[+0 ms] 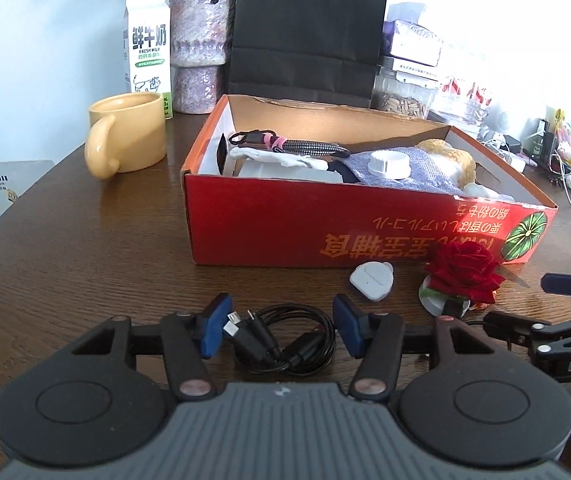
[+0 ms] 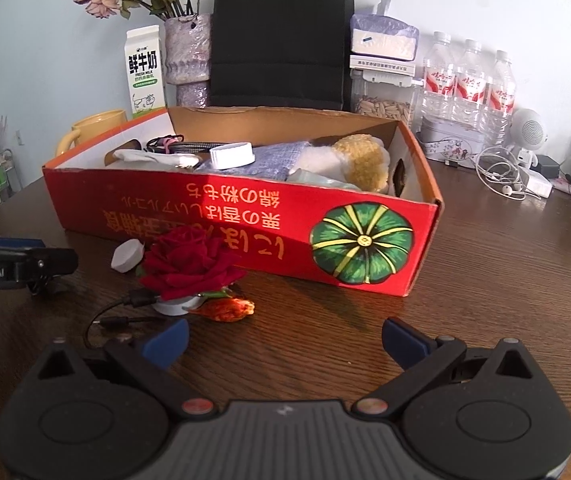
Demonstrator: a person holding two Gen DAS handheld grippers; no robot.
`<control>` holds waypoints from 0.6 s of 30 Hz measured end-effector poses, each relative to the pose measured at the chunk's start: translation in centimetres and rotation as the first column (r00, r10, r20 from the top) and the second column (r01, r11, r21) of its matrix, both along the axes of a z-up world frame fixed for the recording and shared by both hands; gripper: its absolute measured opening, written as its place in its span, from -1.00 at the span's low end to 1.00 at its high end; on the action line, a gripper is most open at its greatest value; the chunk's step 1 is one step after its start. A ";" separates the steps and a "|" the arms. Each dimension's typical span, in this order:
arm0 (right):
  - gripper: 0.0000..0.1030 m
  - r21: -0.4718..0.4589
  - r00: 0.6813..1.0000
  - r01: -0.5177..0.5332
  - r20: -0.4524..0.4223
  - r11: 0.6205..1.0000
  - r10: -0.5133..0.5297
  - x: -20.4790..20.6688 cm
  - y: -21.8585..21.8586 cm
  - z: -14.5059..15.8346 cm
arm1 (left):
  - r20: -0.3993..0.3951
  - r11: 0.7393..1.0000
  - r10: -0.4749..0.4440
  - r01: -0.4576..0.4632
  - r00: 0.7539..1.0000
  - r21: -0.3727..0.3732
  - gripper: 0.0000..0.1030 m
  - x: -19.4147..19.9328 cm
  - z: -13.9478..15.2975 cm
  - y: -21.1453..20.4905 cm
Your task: Organize objects
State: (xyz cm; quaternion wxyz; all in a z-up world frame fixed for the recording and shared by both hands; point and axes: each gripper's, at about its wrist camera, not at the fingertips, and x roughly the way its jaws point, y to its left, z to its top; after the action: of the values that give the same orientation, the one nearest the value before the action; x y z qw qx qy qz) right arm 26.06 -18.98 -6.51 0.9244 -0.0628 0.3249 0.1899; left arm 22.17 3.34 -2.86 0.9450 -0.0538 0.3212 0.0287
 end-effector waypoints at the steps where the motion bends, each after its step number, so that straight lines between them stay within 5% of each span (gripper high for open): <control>1: 1.00 0.000 1.000 -0.003 -0.003 1.000 0.003 0.2 0.2 0.0 | -0.001 1.000 0.000 0.000 1.000 -0.002 0.12 0.0 0.0 0.0; 5: 0.94 0.008 1.000 -0.024 -0.017 1.000 0.024 0.6 0.9 -0.2 | -0.004 1.000 -0.002 0.002 1.000 -0.012 0.12 0.0 -0.2 0.2; 11: 0.57 0.023 0.998 -0.069 -0.005 0.997 0.070 0.6 1.5 -0.1 | -0.008 1.000 -0.001 0.000 1.000 -0.022 0.12 0.0 -0.4 0.2; 16: -0.23 0.027 0.994 -0.112 0.020 0.993 0.111 0.0 2.0 0.2 | -0.006 1.000 0.000 0.000 1.000 -0.024 0.11 -0.1 -0.4 0.3; 18: -0.23 0.029 0.993 -0.121 0.021 0.992 0.120 -0.1 2.1 0.3 | -0.004 1.000 0.000 0.000 1.000 -0.027 0.08 -0.1 -0.5 0.3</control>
State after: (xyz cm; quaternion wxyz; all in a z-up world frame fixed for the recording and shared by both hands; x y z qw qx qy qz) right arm 25.95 -16.93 -6.25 0.9151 -0.0703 0.3089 0.2495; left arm 22.08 3.68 -3.31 0.9436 -0.0667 0.3235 0.0243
